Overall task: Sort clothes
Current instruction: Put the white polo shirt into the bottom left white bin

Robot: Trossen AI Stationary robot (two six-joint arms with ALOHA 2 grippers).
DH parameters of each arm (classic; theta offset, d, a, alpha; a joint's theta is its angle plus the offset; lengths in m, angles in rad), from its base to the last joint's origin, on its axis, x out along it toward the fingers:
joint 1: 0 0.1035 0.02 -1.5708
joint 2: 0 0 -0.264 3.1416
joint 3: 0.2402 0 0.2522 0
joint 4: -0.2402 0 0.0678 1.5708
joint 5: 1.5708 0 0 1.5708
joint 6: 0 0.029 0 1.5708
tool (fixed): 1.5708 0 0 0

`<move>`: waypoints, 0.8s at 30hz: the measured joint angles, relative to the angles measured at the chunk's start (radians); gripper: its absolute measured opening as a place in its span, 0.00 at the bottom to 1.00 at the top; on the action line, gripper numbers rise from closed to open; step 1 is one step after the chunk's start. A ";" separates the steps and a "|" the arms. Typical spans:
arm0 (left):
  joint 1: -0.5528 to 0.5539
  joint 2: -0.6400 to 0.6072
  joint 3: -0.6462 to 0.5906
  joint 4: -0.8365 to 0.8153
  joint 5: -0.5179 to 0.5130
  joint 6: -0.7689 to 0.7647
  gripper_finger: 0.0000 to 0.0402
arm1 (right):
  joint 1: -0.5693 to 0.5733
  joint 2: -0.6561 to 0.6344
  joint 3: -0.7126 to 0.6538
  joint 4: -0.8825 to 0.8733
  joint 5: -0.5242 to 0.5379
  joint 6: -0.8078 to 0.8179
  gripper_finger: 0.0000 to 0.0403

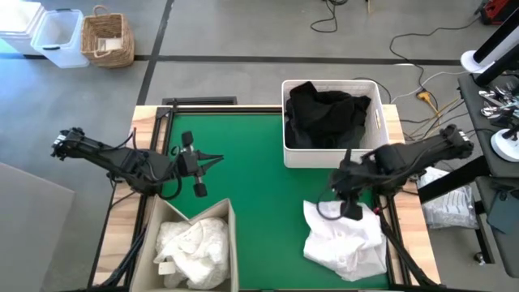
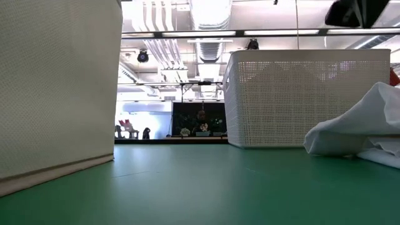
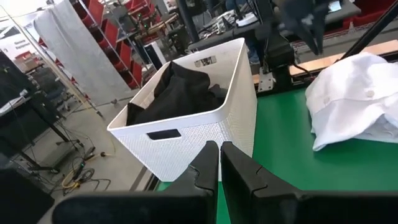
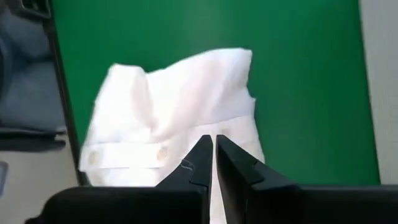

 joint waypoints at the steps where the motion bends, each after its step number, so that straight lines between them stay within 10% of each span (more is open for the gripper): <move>1: 0.000 0.004 0.000 0.008 0.000 0.001 0.00 | 0.011 0.011 -0.011 0.008 0.000 0.000 0.03; 24: -0.021 0.155 0.125 0.003 0.000 -0.095 0.00 | 0.058 0.220 -0.087 0.013 -0.017 -0.036 0.03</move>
